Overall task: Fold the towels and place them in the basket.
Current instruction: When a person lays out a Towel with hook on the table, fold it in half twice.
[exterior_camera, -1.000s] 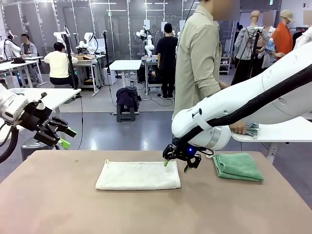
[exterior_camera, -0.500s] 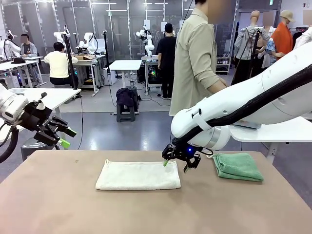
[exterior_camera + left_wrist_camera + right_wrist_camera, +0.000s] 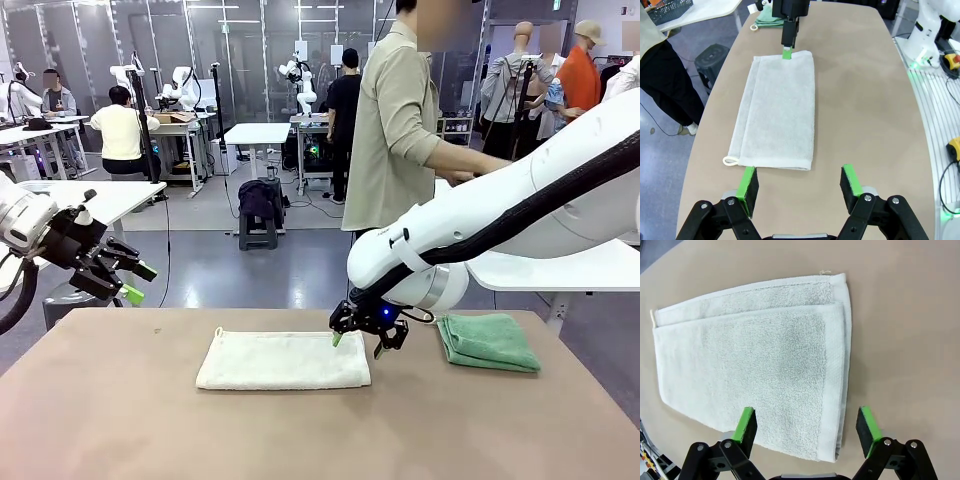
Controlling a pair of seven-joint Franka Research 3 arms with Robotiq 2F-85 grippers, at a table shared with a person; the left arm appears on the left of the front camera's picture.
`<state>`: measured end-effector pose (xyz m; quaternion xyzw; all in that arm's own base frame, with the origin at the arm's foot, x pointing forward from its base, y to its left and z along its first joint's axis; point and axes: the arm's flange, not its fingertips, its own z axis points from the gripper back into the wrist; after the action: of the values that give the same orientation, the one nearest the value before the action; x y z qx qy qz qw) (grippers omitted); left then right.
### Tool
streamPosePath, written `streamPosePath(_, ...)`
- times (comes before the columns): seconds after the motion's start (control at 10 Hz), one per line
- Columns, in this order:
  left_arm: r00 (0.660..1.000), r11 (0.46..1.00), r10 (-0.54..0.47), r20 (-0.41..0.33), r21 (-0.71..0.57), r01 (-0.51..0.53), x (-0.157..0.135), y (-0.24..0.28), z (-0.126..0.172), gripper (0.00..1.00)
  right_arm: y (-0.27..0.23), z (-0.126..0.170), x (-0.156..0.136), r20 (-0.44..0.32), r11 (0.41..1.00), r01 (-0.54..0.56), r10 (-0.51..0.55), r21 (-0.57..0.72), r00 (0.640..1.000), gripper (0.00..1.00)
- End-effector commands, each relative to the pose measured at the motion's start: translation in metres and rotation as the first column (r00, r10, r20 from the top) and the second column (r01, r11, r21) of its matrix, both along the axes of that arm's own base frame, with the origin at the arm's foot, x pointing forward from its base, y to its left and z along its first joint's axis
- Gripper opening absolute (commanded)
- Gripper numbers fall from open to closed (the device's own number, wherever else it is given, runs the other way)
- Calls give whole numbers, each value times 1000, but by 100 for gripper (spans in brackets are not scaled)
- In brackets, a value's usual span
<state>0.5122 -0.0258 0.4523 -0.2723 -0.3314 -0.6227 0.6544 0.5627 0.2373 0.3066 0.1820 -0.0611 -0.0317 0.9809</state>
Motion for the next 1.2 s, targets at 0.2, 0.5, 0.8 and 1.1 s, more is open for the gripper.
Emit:
streamPosePath(0.2, 1000, 1000, 10, -5, 3, -10, 0, -1, 1, 84, 13, -13, 11, 12, 999, 35, -35, -24, 999, 100)
streamPosePath(0.5, 1000, 1000, 10, -5, 3, -10, 0, -1, 1, 84, 18, -19, 14, 15, 999, 44, -44, -23, 999, 100)
streamPosePath(0.8, 1000, 1000, 10, -5, 3, -10, 0, -1, 1, 84, 20, -17, 15, 9, 997, 71, -71, -43, 997, 80)
streamPosePath(1.1, 1000, 1000, 10, -5, 3, -10, 0, -1, 1, 84, 22, -17, 16, 13, 994, 85, -85, -74, 996, 74)
